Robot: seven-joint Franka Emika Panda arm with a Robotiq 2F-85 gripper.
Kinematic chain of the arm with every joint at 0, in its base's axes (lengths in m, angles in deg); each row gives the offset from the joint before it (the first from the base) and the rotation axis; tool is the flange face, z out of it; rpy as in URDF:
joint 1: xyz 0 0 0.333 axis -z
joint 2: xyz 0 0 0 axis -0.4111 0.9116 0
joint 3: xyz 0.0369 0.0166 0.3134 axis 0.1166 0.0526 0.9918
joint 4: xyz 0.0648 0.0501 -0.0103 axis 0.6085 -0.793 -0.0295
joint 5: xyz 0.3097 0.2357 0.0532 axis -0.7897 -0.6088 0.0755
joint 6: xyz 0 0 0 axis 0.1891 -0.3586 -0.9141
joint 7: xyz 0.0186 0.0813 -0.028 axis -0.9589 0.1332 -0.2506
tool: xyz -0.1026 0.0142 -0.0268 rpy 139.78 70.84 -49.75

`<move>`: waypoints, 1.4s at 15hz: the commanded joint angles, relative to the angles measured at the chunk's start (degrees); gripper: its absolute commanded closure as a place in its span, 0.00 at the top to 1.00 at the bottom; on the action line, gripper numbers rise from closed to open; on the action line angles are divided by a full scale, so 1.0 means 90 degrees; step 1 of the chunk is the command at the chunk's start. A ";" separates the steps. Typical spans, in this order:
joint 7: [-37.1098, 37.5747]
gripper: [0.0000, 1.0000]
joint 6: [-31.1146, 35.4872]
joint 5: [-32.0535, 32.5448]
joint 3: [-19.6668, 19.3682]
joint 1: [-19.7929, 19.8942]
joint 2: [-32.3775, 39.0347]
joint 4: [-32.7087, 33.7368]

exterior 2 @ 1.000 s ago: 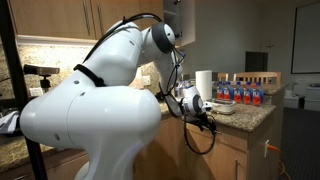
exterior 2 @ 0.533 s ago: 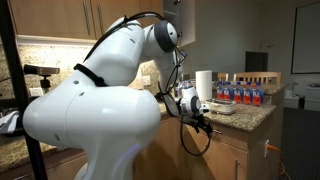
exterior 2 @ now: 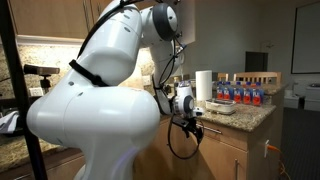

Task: Close the top drawer of the bottom cabinet.

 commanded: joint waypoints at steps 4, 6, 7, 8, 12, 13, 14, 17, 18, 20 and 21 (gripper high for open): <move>-0.0103 1.00 -0.0726 0.0417 0.0112 0.0087 -0.1334 -0.1326; -0.0038 1.00 -0.0990 0.0729 0.0088 0.0088 -0.1666 -0.1602; -0.0135 1.00 -0.1088 0.0858 0.0159 0.0174 -0.1849 -0.1735; -0.0150 1.00 -0.1145 0.0973 0.0212 0.0241 -0.2006 -0.1849; -0.0162 1.00 -0.1502 0.1385 0.0433 0.0528 -0.2714 -0.2288; -0.0136 1.00 -0.1534 0.1399 0.0526 0.0644 -0.2926 -0.2430; -0.0140 1.00 -0.1576 0.1403 0.0624 0.0755 -0.3074 -0.2526; -0.0342 1.00 -0.1596 0.1152 0.0971 0.1162 -0.3614 -0.2970; -0.0408 1.00 -0.1583 0.1101 0.1072 0.1280 -0.3760 -0.3105; -0.0512 1.00 -0.1580 0.1138 0.1218 0.1498 -0.4136 -0.3477; -0.0533 1.00 -0.1582 0.1184 0.1292 0.1583 -0.4390 -0.3733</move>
